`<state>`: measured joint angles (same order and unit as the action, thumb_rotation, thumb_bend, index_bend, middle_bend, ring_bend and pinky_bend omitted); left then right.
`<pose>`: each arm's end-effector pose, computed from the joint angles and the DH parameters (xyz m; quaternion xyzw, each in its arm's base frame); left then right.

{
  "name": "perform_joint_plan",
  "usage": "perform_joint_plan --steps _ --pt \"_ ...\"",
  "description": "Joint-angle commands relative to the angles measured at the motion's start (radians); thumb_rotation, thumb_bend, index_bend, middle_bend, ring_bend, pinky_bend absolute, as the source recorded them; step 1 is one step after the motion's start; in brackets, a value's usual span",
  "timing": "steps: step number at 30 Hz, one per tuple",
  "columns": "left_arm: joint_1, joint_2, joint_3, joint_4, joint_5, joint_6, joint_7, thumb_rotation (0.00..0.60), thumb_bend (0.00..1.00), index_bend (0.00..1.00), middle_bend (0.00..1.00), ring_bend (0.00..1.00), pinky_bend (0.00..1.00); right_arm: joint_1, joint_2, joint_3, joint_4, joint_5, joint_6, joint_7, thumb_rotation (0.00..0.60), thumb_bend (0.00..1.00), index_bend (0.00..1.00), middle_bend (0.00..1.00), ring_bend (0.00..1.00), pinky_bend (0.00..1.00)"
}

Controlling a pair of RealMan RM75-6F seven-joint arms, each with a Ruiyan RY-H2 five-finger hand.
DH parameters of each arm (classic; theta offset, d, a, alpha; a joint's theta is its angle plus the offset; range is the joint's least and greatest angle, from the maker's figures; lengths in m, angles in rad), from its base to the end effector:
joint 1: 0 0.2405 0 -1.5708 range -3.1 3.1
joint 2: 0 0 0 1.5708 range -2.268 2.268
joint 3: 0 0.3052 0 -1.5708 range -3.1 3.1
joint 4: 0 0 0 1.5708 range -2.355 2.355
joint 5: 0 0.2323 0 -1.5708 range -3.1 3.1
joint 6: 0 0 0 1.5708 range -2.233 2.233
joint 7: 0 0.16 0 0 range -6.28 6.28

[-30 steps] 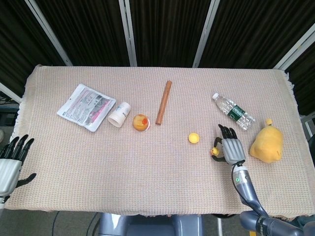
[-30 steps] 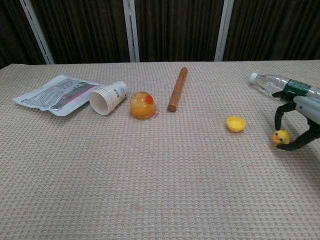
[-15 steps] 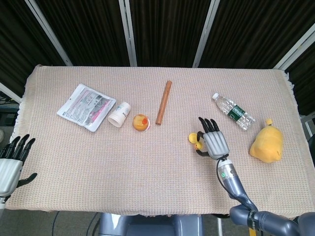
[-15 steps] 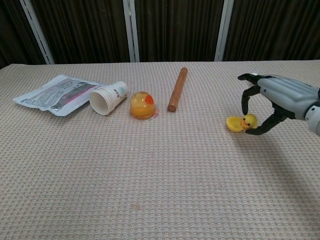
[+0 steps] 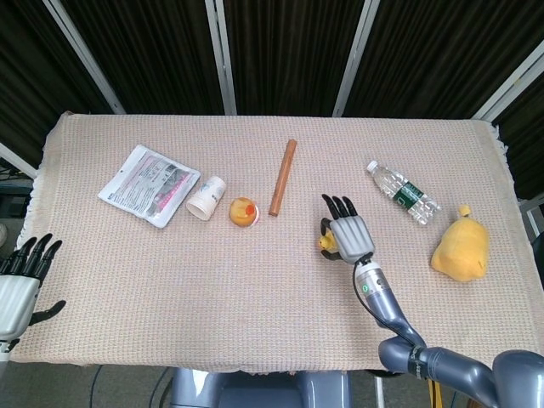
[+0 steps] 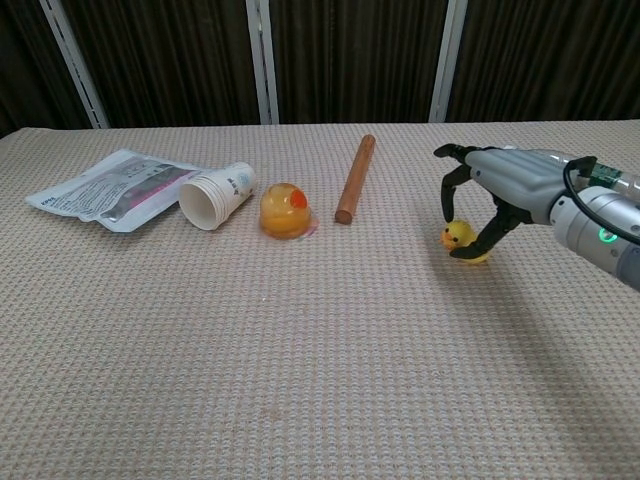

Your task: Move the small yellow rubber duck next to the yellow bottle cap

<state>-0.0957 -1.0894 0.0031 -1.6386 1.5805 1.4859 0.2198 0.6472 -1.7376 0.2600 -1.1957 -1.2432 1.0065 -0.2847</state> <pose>-0.3513 0.1931 0.1556 -0.6682 -0.3093 -0.3258 0.5930 -0.2141 -0.4071 -0.0705 0.6991 -0.3699 0.3910 0.4708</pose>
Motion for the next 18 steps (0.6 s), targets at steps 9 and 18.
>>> perform_joint_plan --steps 9,18 --pt "-0.001 -0.001 0.003 0.007 0.012 0.003 -0.021 0.600 0.00 0.00 0.00 0.00 0.17 0.035 -0.038 0.003 0.063 0.022 -0.033 0.011 0.600 0.14 0.54 0.00 0.00 0.00" --pt "-0.006 -0.001 0.002 0.008 0.015 -0.002 -0.030 0.600 0.00 0.00 0.00 0.00 0.17 0.059 -0.057 0.005 0.109 0.033 -0.055 0.022 0.600 0.14 0.54 0.00 0.00 0.00"
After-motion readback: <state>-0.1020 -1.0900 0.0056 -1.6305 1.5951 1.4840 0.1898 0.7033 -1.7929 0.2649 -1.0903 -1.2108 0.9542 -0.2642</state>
